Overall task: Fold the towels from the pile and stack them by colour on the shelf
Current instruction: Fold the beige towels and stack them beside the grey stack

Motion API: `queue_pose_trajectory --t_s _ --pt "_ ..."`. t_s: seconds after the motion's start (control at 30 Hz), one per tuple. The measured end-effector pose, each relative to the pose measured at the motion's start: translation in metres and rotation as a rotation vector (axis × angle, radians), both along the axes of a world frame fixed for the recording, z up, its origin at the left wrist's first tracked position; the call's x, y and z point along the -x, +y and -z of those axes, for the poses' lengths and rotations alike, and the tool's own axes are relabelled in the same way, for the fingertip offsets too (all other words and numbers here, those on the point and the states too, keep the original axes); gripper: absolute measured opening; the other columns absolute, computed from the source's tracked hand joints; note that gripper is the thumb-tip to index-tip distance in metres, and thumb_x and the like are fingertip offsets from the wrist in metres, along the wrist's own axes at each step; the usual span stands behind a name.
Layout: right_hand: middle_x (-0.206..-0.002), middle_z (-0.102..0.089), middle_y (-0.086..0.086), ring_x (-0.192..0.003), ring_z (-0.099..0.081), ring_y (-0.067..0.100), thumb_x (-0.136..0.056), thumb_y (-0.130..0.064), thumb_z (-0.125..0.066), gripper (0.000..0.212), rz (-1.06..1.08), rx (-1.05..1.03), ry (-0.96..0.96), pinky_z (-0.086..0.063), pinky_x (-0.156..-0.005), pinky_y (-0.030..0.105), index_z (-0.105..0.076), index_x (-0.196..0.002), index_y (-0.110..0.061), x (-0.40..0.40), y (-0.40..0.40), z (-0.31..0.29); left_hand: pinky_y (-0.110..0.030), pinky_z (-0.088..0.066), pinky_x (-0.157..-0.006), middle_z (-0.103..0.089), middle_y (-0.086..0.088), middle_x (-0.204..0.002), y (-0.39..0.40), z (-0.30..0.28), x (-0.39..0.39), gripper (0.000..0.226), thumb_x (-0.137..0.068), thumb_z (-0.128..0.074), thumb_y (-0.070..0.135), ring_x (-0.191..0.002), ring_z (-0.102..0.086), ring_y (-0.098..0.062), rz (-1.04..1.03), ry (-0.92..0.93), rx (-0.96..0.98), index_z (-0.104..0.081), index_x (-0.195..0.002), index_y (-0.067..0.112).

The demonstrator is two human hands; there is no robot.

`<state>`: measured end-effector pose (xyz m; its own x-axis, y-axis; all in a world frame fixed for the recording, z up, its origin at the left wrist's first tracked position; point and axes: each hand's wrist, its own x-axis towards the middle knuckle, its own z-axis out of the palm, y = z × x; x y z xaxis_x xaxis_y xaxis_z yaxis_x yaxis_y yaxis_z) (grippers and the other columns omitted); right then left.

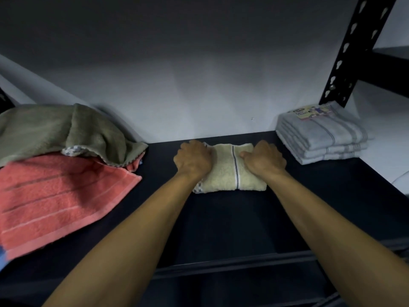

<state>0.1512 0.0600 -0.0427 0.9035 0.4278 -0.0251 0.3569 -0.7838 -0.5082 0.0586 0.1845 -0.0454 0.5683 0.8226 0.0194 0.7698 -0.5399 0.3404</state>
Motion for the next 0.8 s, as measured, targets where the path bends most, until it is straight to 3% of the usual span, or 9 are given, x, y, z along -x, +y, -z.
queue_pose_trajectory --t_s 0.1,0.2,0.3,0.37,0.47,0.63,0.7,0.8 --pt "-0.095 -0.058 0.004 -0.092 -0.060 0.025 -0.089 -0.045 -0.063 0.045 0.008 -0.024 0.114 -0.045 -0.071 0.032 -0.059 -0.109 -0.005 -0.005 -0.001 -0.008 -0.034 -0.051 -0.081 -0.064 -0.004 -0.105 0.008 -0.009 -0.003 0.042 -0.098 -0.052 0.047 -0.098 -0.064 -0.025 0.017 -0.049 0.195 -0.061 -0.106 0.007" --pt "-0.085 -0.056 0.003 -0.088 -0.061 0.024 -0.084 -0.036 -0.071 0.042 0.011 -0.126 0.238 -0.054 -0.078 0.034 -0.056 -0.103 -0.002 -0.011 0.003 -0.009 -0.035 -0.057 -0.084 -0.067 -0.009 -0.098 0.019 -0.018 -0.004 0.031 -0.092 -0.067 0.032 -0.087 -0.066 -0.022 -0.001 -0.175 0.468 -0.061 -0.102 0.004" --pt "-0.090 -0.060 0.007 -0.085 -0.061 0.020 -0.083 -0.026 -0.074 0.035 0.018 -0.325 0.406 -0.055 -0.082 0.036 -0.051 -0.093 -0.002 -0.012 -0.002 -0.006 -0.027 -0.053 -0.062 -0.064 -0.007 -0.087 0.021 -0.021 0.004 0.018 -0.087 -0.074 0.014 -0.072 -0.061 -0.016 -0.032 -0.335 0.738 -0.064 -0.098 0.004" --pt "-0.097 -0.065 0.009 -0.084 -0.063 0.019 -0.087 -0.020 -0.071 0.021 0.005 -0.432 0.442 -0.055 -0.078 0.034 -0.059 -0.092 -0.004 -0.011 -0.008 -0.002 -0.025 -0.047 -0.052 -0.063 -0.006 -0.081 0.020 -0.017 0.011 0.020 -0.088 -0.073 0.017 -0.062 -0.057 -0.015 -0.010 -0.388 0.744 -0.065 -0.100 0.004" --pt "-0.101 -0.065 -0.001 -0.087 -0.062 0.011 -0.091 -0.021 -0.066 0.009 -0.065 -0.602 0.360 -0.055 -0.079 0.033 -0.058 -0.094 -0.018 -0.008 -0.021 -0.001 -0.030 -0.056 -0.070 -0.071 -0.005 -0.097 0.018 -0.011 0.026 0.020 -0.094 -0.065 0.031 -0.082 -0.068 -0.018 0.142 -0.528 0.635 -0.063 -0.101 0.011" --pt "-0.095 -0.067 -0.008 -0.088 -0.063 0.007 -0.088 -0.014 -0.069 0.020 -0.280 -0.880 0.063 -0.052 -0.075 0.022 -0.059 -0.086 -0.031 -0.007 -0.041 -0.019 -0.026 -0.056 -0.073 -0.062 0.011 -0.098 0.009 -0.031 0.059 0.017 -0.099 -0.056 0.034 -0.084 -0.063 -0.003 0.469 -0.629 0.208 -0.050 -0.107 0.020" --pt "-0.102 -0.068 -0.004 -0.097 -0.064 0.013 -0.086 -0.009 -0.070 0.029 -0.371 -0.962 -0.026 -0.052 -0.082 0.027 -0.060 -0.087 -0.037 -0.008 -0.047 -0.022 -0.030 -0.055 -0.072 -0.058 0.011 -0.104 0.008 -0.040 0.069 0.016 -0.100 -0.054 0.029 -0.084 -0.062 -0.002 0.604 -0.631 -0.034 -0.046 -0.111 0.021" --pt "-0.115 -0.064 -0.004 -0.111 -0.059 0.018 -0.082 0.002 -0.069 0.043 -0.508 -0.918 -0.277 -0.048 -0.094 0.036 -0.061 -0.098 -0.037 -0.003 -0.063 -0.019 -0.038 -0.052 -0.070 -0.053 0.000 -0.114 0.010 -0.040 0.085 0.023 -0.095 -0.050 0.026 -0.096 -0.055 -0.016 0.827 -0.556 -0.456 -0.046 -0.114 0.014"
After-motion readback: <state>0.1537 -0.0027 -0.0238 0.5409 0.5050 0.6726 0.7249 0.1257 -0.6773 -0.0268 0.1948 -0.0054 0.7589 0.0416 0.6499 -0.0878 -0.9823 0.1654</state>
